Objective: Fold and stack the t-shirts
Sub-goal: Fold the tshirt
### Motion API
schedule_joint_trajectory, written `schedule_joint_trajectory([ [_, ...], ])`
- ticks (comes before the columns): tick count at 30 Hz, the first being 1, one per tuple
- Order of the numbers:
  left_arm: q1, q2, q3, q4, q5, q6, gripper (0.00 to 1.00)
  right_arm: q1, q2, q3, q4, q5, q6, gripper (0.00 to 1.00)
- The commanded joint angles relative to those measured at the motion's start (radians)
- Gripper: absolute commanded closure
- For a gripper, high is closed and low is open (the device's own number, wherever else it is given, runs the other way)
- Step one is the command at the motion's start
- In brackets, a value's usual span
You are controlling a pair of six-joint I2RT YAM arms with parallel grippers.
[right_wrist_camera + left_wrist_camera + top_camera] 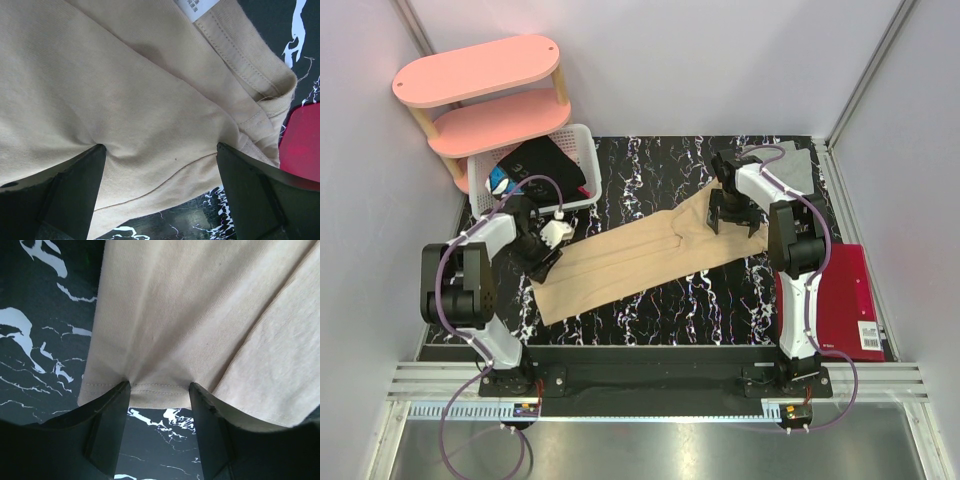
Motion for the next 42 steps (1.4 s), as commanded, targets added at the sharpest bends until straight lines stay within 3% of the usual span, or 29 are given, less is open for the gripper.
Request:
schedule_joint_trajectory([
  [1,0.024,0.011,-0.111,-0.047,-0.167,0.049,0.42,-0.036,0.051,-0.036,0.047,0.16,-0.018,0.0],
  [8,0.033,-0.015,-0.125,-0.048,-0.189,0.055,0.43,-0.034,-0.053,0.0,0.035,0.156,-0.014,0.0],
  [17,0.028,-0.143,-0.028,-0.183,-0.08,0.046,0.42,0.041,-0.167,0.041,0.041,-0.083,0.021,0.0],
  [21,0.015,-0.185,0.076,-0.283,0.024,0.029,0.41,0.087,-0.144,0.035,0.039,-0.139,0.04,0.0],
  [27,-0.03,-0.199,0.102,-0.309,0.034,0.013,0.41,0.132,-0.098,-0.031,0.033,-0.128,0.052,0.0],
  [33,-0.03,-0.144,0.124,-0.282,0.037,0.013,0.42,0.133,-0.132,-0.164,0.05,-0.049,0.089,0.0],
  [42,-0.053,0.106,0.211,-0.191,-0.084,-0.016,0.44,0.13,-0.158,-0.241,0.085,-0.024,0.103,0.0],
])
